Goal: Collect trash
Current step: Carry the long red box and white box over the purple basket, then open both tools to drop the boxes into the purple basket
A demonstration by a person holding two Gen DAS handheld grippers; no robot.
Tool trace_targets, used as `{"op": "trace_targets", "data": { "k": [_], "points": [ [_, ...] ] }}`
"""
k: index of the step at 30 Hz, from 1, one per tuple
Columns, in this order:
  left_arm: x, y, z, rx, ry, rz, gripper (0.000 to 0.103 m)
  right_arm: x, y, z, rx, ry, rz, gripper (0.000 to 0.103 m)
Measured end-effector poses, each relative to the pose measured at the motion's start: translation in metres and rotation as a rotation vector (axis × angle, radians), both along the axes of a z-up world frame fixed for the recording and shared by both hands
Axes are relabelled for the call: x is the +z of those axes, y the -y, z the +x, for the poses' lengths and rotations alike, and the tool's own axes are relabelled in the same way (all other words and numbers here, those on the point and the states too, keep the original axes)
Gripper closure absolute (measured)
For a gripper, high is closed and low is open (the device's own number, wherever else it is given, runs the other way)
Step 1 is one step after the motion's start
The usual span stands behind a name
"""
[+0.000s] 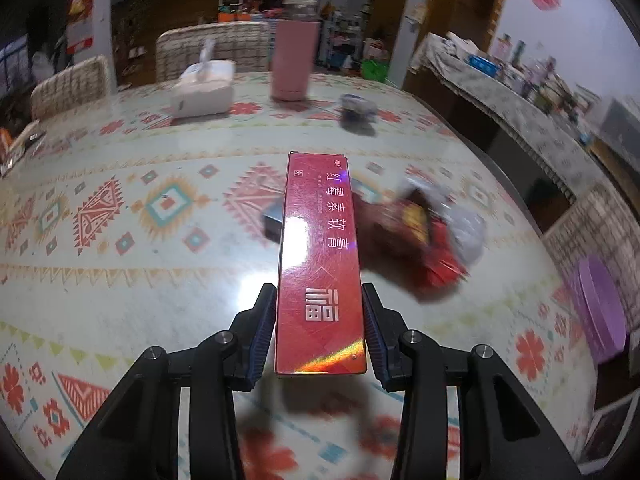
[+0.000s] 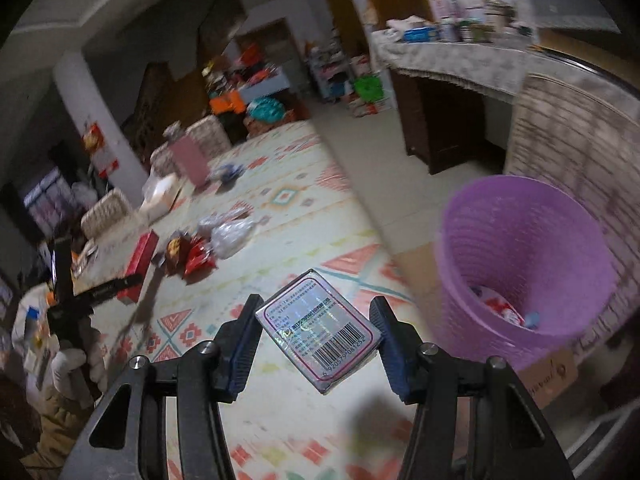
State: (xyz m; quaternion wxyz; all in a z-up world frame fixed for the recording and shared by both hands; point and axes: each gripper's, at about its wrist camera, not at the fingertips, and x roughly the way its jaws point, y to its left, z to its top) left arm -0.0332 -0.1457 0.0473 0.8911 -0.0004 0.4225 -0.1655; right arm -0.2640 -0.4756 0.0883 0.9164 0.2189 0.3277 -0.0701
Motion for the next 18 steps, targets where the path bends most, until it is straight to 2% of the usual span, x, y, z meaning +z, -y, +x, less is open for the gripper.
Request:
{"op": "trace_targets", "data": {
  "k": [6,9,18],
  "points": [
    [0.037,0.054,-0.043,-0.147,0.058,-0.002,0.062,0.0,0.038,-0.037,-0.073,0.037,0.02,0.044],
    [0.057,0.099,-0.062,-0.256,0.075,-0.019,0.062,-0.003,0.06,-0.056,-0.113,0.054,0.037,0.044],
    [0.077,0.252,-0.096,-0.548,0.001,-0.081,0.062,-0.012,0.12,-0.077,-0.214,0.099,0.109,0.044]
  ]
}}
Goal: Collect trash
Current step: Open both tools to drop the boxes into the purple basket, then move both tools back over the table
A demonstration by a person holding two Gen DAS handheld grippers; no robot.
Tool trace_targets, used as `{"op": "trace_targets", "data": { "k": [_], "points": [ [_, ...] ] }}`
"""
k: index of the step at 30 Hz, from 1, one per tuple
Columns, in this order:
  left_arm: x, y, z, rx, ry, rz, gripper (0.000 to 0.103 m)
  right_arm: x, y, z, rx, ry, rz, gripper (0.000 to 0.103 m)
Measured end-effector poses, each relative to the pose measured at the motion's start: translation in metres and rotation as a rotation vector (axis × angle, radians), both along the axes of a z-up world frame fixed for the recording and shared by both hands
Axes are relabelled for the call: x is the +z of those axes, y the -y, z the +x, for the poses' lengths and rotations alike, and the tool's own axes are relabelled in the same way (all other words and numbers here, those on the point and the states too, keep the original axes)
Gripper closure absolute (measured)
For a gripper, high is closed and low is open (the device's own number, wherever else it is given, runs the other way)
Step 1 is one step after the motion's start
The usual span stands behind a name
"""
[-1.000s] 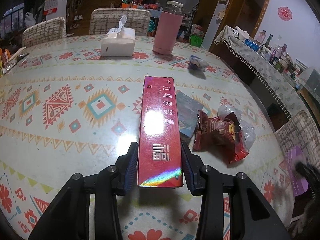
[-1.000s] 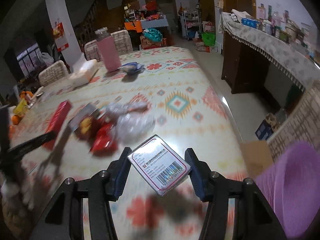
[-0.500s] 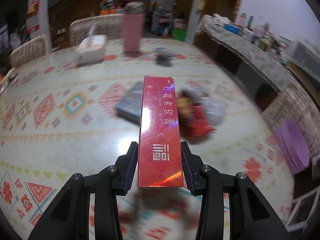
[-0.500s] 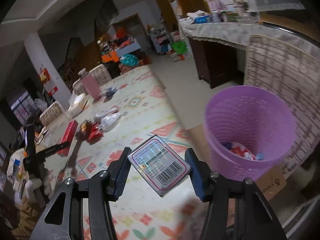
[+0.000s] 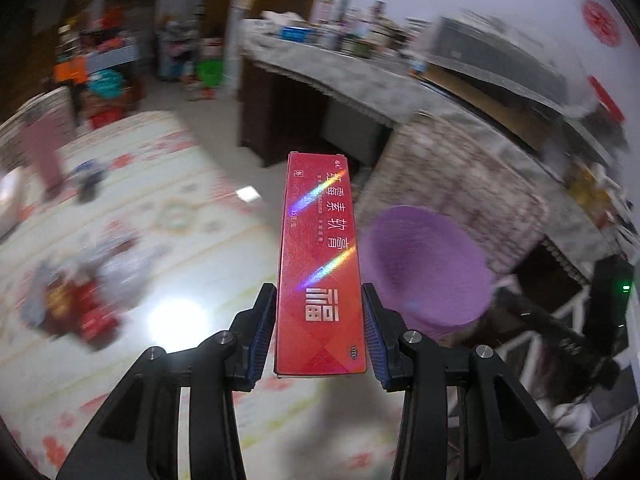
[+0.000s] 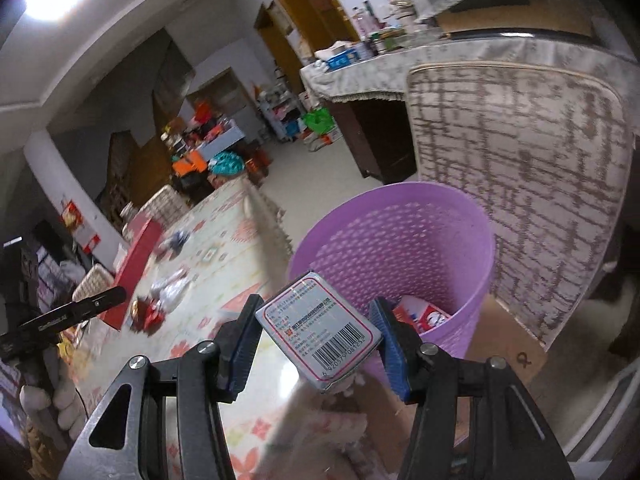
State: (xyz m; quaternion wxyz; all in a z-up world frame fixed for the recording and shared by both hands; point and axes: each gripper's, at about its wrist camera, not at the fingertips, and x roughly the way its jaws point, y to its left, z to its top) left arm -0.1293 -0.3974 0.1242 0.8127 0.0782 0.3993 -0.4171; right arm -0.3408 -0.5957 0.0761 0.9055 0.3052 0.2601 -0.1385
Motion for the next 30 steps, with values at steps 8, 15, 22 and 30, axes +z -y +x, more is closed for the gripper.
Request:
{"op": "trace_targets", "data": {
  "k": [8,15,22,30],
  "points": [
    [-0.005,0.112,-0.013,-0.131,-0.021,0.027,0.062,-0.005,0.054,0.009,-0.074,0.027,0.047,0.042],
    [-0.015,0.125,-0.016,-0.116,0.0,0.048,0.034,-0.016,0.08,0.02,-0.121,0.002,0.062,0.028],
    [-0.017,0.073,-0.025,-0.077,0.049,0.066,0.024,-0.018,0.06,0.021,-0.077,0.01,0.067,0.027],
    [-0.016,-0.032,-0.011,0.064,0.059,0.078,0.024,-0.005,-0.008,0.051,0.056,0.093,0.118,0.019]
  ]
}}
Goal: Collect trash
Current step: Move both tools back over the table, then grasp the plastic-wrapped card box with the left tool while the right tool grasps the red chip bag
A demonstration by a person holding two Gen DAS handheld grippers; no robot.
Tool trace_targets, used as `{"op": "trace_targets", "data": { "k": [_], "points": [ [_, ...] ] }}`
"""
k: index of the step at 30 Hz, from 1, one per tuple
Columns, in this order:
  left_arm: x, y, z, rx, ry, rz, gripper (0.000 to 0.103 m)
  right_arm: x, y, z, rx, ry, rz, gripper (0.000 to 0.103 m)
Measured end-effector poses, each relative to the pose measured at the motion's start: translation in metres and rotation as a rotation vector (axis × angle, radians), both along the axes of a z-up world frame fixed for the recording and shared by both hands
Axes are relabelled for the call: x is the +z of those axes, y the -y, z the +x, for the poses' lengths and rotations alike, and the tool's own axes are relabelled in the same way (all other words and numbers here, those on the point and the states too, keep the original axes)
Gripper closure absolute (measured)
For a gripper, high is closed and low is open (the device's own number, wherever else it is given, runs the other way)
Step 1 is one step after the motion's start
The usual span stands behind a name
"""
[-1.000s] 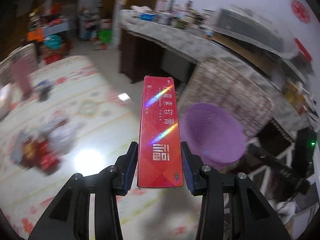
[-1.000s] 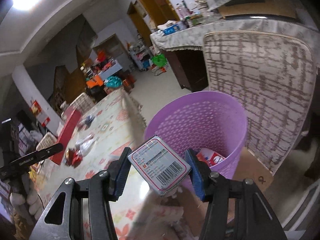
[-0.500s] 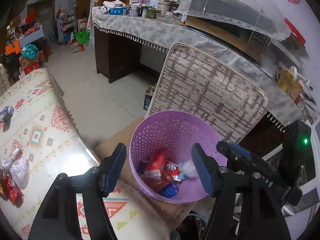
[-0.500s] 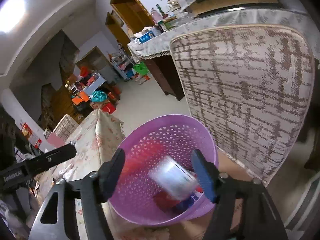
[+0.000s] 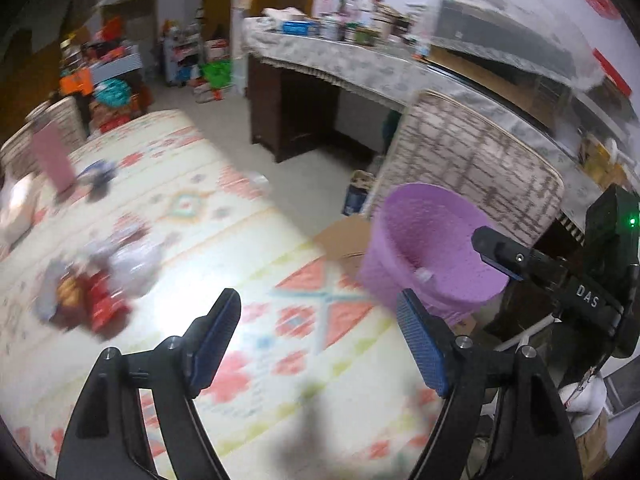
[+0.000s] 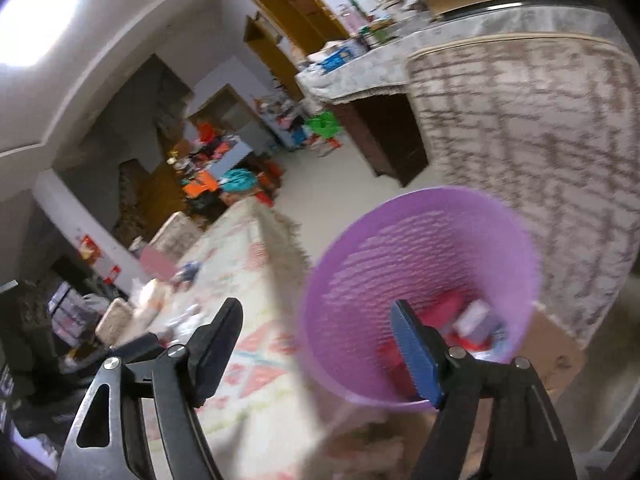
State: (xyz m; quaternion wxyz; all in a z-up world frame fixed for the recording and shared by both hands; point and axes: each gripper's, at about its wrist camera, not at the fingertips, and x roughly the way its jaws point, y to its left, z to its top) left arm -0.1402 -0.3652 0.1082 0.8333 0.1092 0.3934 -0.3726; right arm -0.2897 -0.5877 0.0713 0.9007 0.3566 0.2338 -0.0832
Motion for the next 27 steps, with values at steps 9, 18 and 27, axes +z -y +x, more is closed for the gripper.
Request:
{"op": "trace_targets", "data": {
  "k": [9,18,27],
  "points": [
    [0.0,-0.166,0.074,0.366,0.056,0.032,0.024,-0.015,-0.122,0.09,0.296,-0.017,0.042,0.017],
    [-0.043,-0.236,0.177,0.57,-0.074,0.031,0.024,-0.045,-0.183,0.148,0.413,-0.059,0.039,0.017],
    [-0.075,-0.21,0.233,0.553,-0.171,0.033,0.024,-0.049,-0.181,0.152,0.416,-0.039,0.068,0.017]
  ]
}}
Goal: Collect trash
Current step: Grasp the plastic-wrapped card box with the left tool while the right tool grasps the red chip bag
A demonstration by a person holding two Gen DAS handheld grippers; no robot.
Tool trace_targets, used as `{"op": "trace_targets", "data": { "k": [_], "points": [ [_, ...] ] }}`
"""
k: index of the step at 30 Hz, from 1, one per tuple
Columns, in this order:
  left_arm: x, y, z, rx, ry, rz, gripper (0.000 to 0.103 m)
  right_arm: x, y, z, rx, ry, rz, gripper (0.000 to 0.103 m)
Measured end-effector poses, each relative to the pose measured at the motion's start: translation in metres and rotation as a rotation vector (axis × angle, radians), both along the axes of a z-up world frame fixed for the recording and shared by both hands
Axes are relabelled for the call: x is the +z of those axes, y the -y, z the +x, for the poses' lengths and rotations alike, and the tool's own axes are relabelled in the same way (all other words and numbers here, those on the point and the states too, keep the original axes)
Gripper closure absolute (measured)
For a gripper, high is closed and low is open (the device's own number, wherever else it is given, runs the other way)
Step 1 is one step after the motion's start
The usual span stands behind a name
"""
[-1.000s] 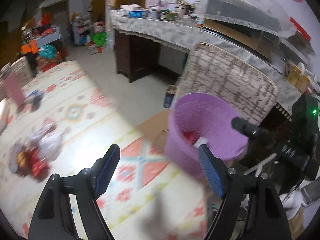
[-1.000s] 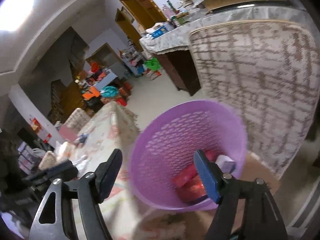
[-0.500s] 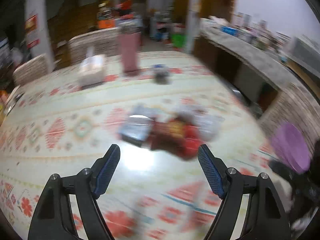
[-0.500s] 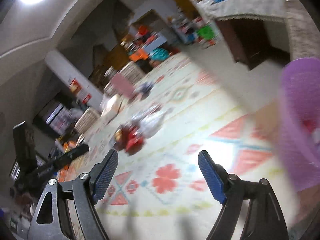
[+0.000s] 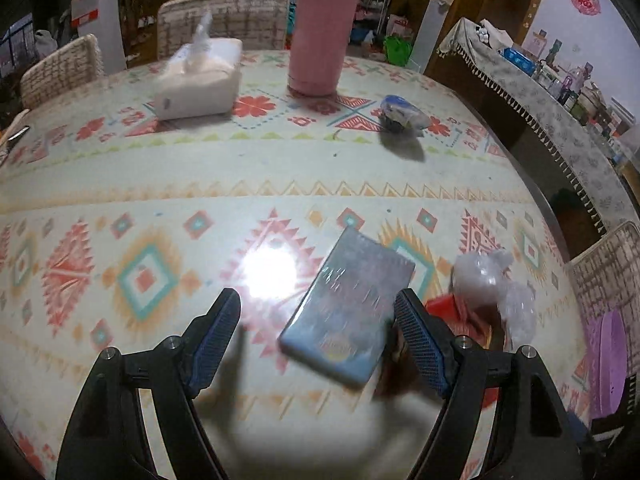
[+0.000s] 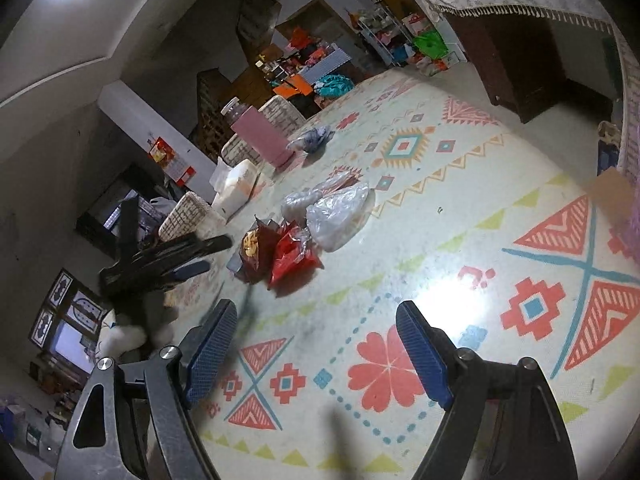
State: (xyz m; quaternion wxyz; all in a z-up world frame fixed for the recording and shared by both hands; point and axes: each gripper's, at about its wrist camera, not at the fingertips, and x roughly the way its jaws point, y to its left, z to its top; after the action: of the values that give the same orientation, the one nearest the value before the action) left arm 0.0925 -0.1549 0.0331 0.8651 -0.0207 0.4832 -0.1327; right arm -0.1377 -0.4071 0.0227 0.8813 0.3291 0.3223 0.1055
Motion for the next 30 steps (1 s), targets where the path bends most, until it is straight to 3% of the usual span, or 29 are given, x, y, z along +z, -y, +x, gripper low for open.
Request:
{"op": "trace_targets", "data": {
  "k": [12,14,17,23,30],
  "points": [
    [-0.015,0.032,0.016,-0.077,-0.052,0.046,0.024,0.006,-0.01,-0.002,0.016,0.031,-0.071,0.017],
    [-0.014,0.029,0.013,-0.067,-0.053,0.068,0.045,0.006,-0.009,-0.002,0.015,0.033,-0.065,0.017],
    [-0.009,0.015,-0.003,-0.051,-0.049,0.088,0.049,0.006,-0.009,-0.003,0.012,0.031,-0.067,0.017],
    [0.003,-0.03,-0.049,0.002,-0.046,0.019,0.049,0.007,-0.012,-0.002,0.011,0.024,-0.091,0.017],
    [-0.008,-0.057,-0.082,0.052,-0.047,0.039,0.049,0.009,-0.024,-0.003,0.005,0.015,-0.17,0.017]
  ]
}}
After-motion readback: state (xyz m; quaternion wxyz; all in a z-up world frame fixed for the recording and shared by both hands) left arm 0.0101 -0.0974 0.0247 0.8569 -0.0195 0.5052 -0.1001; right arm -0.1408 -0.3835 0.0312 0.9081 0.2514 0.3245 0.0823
